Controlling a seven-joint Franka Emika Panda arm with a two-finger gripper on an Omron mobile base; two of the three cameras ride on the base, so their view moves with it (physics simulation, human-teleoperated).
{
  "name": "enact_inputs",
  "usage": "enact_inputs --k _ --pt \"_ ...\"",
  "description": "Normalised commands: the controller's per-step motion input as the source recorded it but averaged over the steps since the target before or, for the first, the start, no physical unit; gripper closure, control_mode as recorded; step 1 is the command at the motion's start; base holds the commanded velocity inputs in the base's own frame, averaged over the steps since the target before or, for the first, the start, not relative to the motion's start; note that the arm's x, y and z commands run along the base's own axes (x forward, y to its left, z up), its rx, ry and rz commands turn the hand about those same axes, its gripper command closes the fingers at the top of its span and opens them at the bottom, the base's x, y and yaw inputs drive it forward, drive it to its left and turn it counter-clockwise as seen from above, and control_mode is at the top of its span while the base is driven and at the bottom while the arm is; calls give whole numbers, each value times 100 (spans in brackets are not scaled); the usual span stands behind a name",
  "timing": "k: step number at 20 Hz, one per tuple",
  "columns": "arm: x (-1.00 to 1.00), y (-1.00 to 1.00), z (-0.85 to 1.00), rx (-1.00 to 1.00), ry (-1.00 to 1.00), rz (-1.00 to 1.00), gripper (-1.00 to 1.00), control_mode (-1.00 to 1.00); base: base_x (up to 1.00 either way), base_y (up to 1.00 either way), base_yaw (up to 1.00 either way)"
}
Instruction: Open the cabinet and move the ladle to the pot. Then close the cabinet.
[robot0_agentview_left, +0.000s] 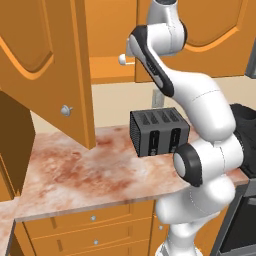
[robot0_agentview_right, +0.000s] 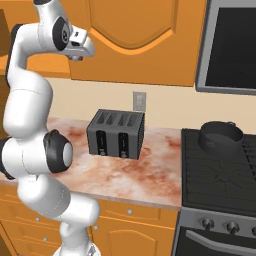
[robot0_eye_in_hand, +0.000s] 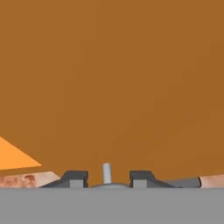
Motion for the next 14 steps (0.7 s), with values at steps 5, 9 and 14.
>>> enact_inputs --k 5,9,14 --pt "-9 -24 -4 7 3 -1 100 -100 0 0 0" --pt "-65 -33 -6 5 0 -1 100 -100 0 0 0" --pt "-100 -41 -4 1 -2 -1 100 -100 0 0 0"
